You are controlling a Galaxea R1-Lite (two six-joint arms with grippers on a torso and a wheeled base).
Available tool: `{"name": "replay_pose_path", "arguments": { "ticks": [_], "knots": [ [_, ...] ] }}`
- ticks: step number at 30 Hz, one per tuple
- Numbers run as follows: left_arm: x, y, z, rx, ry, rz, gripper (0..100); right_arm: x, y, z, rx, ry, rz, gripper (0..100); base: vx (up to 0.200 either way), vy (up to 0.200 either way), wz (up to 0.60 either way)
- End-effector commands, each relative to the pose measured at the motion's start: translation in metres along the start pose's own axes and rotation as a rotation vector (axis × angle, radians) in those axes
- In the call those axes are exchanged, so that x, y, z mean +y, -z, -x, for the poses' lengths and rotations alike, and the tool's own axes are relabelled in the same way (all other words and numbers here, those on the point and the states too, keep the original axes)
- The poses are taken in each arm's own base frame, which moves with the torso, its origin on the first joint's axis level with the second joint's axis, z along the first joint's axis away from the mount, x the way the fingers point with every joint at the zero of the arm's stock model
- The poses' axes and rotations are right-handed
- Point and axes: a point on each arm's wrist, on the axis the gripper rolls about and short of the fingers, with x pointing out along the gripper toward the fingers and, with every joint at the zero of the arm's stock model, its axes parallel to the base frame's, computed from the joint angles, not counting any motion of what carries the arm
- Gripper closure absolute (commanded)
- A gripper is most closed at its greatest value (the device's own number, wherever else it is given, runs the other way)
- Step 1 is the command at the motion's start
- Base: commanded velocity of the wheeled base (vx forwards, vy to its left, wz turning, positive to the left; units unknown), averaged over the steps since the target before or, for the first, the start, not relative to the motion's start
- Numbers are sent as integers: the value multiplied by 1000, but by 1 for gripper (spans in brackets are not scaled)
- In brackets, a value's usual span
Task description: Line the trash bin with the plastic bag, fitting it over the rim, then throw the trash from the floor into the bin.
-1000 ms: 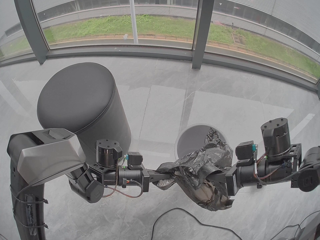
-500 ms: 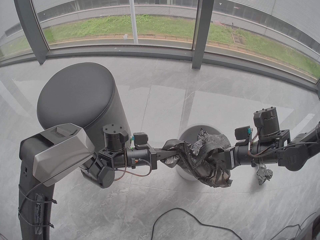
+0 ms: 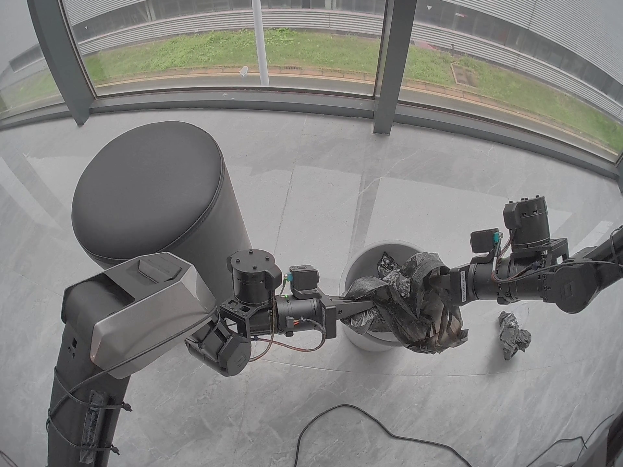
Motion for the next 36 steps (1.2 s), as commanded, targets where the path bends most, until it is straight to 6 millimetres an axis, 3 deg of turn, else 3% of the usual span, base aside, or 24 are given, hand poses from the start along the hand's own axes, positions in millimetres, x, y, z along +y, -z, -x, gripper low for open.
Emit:
{"name": "replay_pose_path", "arguments": {
  "ticks": [1, 8, 11, 22, 28, 31, 36],
  "knots": [
    [11, 7, -4, -14, -19, -6, 100, -16, -7, 0, -21, 42, 23, 100, 0, 0, 0],
    [16, -1, -9, -43, -18, -18, 100, -46, 0, 1, 9, 114, 138, 100, 0, 0, 0],
    [16, 2, -9, -54, -60, -15, 100, -48, 3, -2, 23, 117, 155, 100, 0, 0, 0],
    [18, 22, 20, -37, -247, 57, 100, -18, 16, -31, 82, 18, 226, 100, 0, 0, 0],
    [21, 28, 20, -42, -257, 59, 100, -16, 17, -40, 67, 8, 240, 100, 0, 0, 0],
    [23, 25, 15, -56, -249, 44, 100, -25, 16, -39, 62, 30, 231, 100, 0, 0, 0],
    [18, 12, 7, -85, -218, 19, 100, -61, 14, -26, 50, 118, 253, 100, 0, 0, 0]
  ]
}}
